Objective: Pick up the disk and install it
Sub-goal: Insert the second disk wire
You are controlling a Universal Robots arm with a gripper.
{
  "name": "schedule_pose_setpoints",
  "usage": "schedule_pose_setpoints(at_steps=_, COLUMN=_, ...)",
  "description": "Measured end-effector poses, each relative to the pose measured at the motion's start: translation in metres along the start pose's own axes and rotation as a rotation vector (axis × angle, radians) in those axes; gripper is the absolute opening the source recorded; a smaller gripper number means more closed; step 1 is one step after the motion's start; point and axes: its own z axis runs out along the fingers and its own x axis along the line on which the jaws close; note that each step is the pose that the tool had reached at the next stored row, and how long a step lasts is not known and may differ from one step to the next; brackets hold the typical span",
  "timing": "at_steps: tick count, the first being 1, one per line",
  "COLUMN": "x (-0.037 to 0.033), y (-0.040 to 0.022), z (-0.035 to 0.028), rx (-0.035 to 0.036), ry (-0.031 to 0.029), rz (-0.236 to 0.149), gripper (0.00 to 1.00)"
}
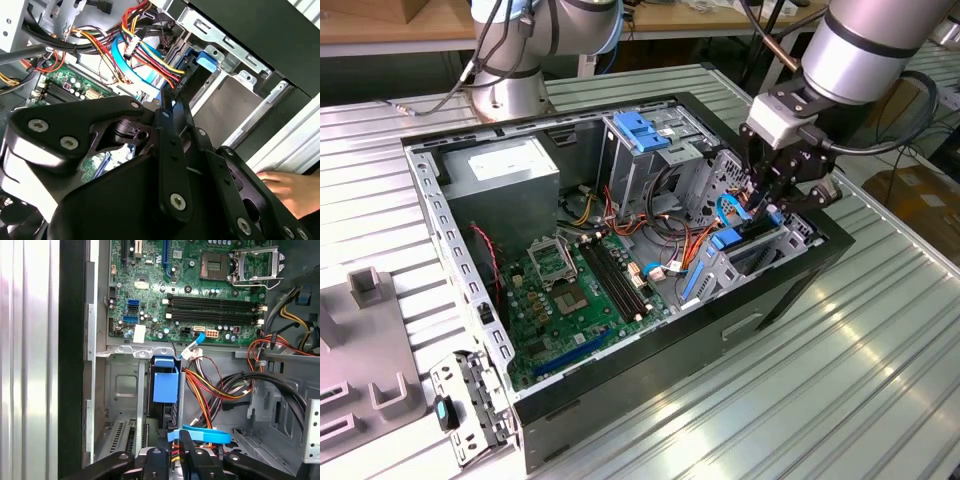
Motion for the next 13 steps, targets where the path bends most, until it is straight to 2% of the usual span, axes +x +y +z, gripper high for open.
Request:
schedule_pose_setpoints(at_steps=3, x=0.0000, y=0.0000, z=-0.0001, rx=0.0009, ry=0.0002, rz=0.000, gripper=0.22)
schedule_pose_setpoints(at_steps=5, x=0.0000, y=0.0000, z=-0.0001, rx=0.0017, ry=0.0003, rz=0.000, gripper=0.11)
schedule_pose_setpoints(at_steps=13, x=0.0000, y=0.0000, z=-0.0002, rx=0.0050, ry=0.0005, rz=0.000, gripper=0.11)
